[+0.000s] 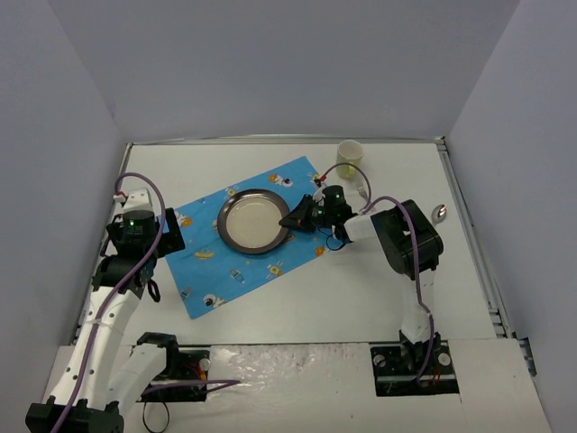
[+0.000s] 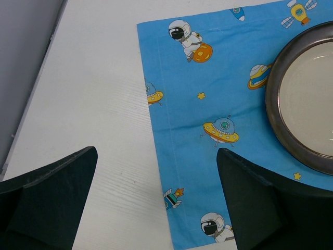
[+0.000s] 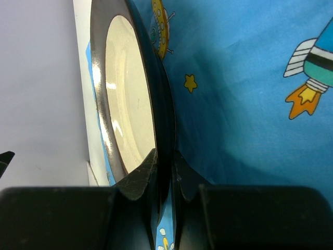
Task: Set the dinner table for one person
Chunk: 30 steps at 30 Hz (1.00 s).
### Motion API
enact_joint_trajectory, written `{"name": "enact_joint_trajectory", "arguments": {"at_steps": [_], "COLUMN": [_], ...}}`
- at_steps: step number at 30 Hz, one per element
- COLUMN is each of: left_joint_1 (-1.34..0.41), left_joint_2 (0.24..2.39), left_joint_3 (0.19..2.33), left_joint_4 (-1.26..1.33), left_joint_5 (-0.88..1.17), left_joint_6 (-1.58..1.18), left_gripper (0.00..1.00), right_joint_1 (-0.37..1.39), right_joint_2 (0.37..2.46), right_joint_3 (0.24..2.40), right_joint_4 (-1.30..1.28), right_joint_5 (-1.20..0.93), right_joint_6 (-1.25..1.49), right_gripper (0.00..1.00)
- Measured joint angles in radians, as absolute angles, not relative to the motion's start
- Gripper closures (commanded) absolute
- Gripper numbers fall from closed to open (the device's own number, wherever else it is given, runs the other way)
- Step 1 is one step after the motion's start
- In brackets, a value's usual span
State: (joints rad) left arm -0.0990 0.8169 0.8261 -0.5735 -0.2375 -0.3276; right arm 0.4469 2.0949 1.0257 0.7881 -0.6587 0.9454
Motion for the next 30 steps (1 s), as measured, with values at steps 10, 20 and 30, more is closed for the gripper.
{"name": "enact_joint_trajectory", "arguments": {"at_steps": [10,20,30], "left_joint_1": [-0.099,-0.099,-0.099], "left_joint_2": [0.817,0.817,0.814], "left_joint_3": [0.826,0.826,0.826], "left_joint_4": [-0.574,-0.574,-0.574], "left_joint_5": [-0.238,-0.239,-0.239], "left_joint_6": [-0.327,-0.327,-0.327], "left_gripper": [0.03,0.03,0.03], "right_joint_1": [0.444,0.433,0.388], "right_joint_2": [2.097,2.036,1.802], "right_joint_3": [1.025,1.048,1.126], "right_joint_4": [0.77,0.62,0.13], "right_joint_5": [-0.66,-0.621,-0.344], "right_joint_6": [0.93,0.816,0.531], "right_gripper": [0.66,0.41,0.31]}}
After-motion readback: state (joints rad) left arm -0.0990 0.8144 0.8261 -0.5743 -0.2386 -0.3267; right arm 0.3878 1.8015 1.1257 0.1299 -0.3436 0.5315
